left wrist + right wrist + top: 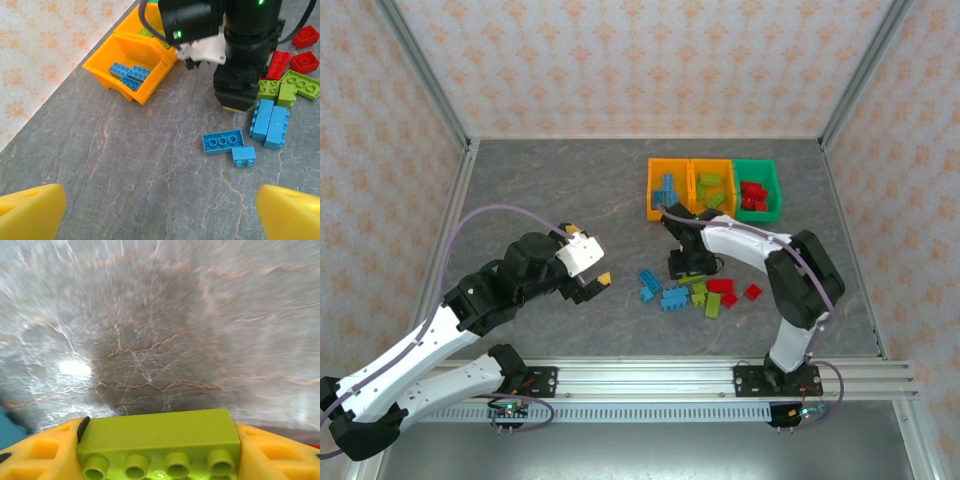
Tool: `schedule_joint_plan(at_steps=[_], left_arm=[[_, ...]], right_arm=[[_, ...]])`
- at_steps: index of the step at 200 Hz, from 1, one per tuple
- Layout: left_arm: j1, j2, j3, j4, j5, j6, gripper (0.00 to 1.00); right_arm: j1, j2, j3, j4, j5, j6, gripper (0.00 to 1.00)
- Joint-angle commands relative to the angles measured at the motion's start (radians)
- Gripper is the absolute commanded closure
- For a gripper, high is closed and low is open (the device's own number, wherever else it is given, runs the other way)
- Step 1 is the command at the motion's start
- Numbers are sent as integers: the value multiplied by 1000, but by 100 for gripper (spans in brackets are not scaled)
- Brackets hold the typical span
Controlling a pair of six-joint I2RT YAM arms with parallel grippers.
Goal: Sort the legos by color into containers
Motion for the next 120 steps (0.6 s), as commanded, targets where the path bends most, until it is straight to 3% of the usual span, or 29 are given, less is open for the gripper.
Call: schedule_joint_plan(at_steps=[1,25,44,71,99,120], left_arm=[[10,-2,-20,18,6,23,2],[21,-1,-32,30,8,25,1],[33,5,-46,41,10,26,1],[40,20,-50,42,17,20,1],[42,24,-53,42,2,20,1],[43,19,-60,48,-12,20,0]], right_arm=[[-28,-147,27,43,151,61,47],[-125,-195,78,108,263,95,49],[-219,-150,146,171,296,88,49],[-320,42,340,193,233,52,50],[-358,257,582,142,182,40,49],[-360,360,736,71,192,40,36]])
